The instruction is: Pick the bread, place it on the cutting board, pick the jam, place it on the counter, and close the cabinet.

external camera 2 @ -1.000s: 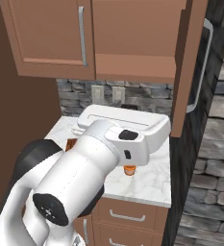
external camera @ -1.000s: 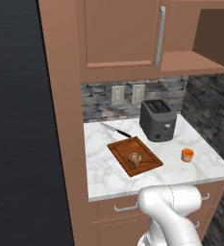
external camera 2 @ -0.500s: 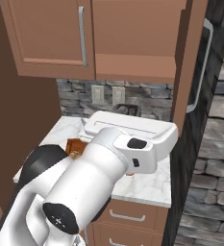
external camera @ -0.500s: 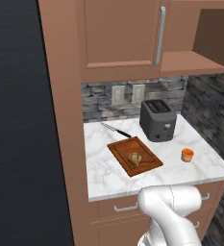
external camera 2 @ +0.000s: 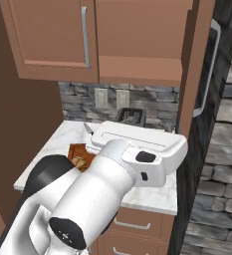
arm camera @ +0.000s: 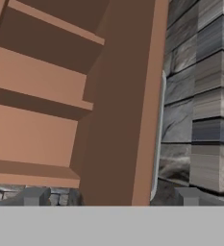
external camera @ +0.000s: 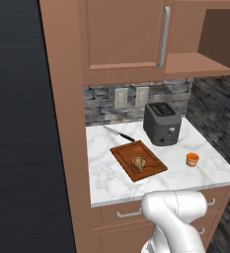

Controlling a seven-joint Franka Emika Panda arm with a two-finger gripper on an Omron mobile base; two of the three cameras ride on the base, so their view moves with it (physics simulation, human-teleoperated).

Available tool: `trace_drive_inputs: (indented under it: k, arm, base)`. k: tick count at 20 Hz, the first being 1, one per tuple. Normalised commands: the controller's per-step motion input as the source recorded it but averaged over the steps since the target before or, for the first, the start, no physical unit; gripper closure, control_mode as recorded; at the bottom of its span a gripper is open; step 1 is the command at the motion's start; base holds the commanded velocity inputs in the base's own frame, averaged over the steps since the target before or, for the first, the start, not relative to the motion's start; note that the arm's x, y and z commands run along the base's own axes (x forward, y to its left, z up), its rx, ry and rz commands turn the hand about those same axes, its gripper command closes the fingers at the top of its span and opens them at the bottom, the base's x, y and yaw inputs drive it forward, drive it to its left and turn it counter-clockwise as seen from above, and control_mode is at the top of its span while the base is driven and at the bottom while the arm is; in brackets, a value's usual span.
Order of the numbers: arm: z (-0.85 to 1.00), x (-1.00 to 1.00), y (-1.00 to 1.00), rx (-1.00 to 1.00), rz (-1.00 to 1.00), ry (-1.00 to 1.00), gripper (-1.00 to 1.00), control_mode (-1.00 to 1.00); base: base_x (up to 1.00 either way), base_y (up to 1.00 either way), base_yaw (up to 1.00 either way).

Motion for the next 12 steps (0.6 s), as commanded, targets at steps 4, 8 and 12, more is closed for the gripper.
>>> trace_drive_inputs:
  k: [4, 8, 12]
  arm:
    - [-0.11, 0.00, -0.05, 0.00, -0.01, 0.00, -1.00, -1.00]
    - [-0.06, 0.05, -0.04, 0.00, 0.00, 0.00, -1.00, -1.00]
    - [0.00, 0.12, -0.08, 0.00, 0.00, 0.00, -1.00, -1.00]
  base:
    - [0.00, 0.00, 0.00]
    - [0.00, 0.00, 0.00]
    - [0.00, 0.00, 0.00]
